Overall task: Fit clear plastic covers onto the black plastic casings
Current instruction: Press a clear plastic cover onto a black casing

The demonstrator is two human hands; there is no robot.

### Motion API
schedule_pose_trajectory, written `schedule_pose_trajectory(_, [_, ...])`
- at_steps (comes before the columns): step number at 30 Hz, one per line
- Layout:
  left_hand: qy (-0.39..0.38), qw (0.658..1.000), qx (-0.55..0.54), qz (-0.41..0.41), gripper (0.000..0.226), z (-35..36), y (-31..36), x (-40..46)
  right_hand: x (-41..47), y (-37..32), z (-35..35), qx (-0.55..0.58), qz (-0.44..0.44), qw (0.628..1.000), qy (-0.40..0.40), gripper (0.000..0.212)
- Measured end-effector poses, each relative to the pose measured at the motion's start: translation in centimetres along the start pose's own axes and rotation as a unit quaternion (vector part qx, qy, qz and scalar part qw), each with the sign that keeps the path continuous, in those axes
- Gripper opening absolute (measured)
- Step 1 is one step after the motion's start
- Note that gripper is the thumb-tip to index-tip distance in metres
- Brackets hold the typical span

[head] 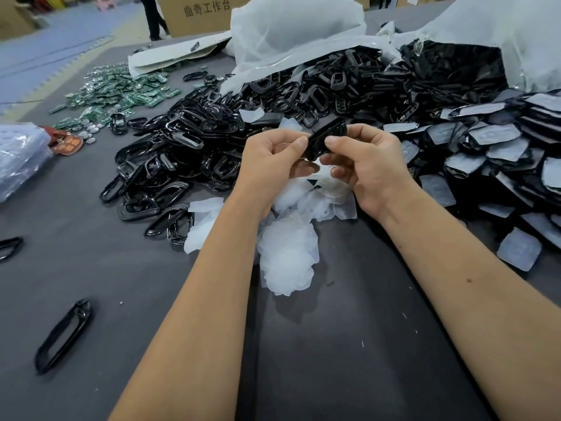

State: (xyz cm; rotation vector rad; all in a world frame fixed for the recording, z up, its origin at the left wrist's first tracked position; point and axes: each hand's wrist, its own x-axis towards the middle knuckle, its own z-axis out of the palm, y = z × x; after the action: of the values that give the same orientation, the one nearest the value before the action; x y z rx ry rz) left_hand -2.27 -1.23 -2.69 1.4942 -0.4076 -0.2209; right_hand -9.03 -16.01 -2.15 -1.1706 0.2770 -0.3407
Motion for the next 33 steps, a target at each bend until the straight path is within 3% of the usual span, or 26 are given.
schedule_pose_trajectory(10, [0.004, 1.000, -0.009, 0.005, 0.027, 0.3, -0.1, -0.2, 0.3, 0.5, 0.3, -0.043, -0.022, 0.999, 0.025, 0.016])
schedule_pose_trajectory(16, [0.009, 1.000, -0.017, -0.006, 0.016, 0.2, -0.2, 0.0, 0.2, 0.9, 0.5, -0.083, -0.045, 0.995, 0.034, 0.028])
schedule_pose_trajectory(25, [0.014, 0.998, -0.051, -0.017, 0.013, 0.2, 0.2, -0.1, 0.3, 1.0, 0.4, -0.089, -0.059, 0.994, 0.004, 0.016])
schedule_pose_trajectory(33, [0.007, 1.000, -0.029, 0.006, 0.017, 0.1, 0.2, -0.2, 0.6, 1.3, 0.2, -0.124, -0.085, 0.988, 0.029, 0.014])
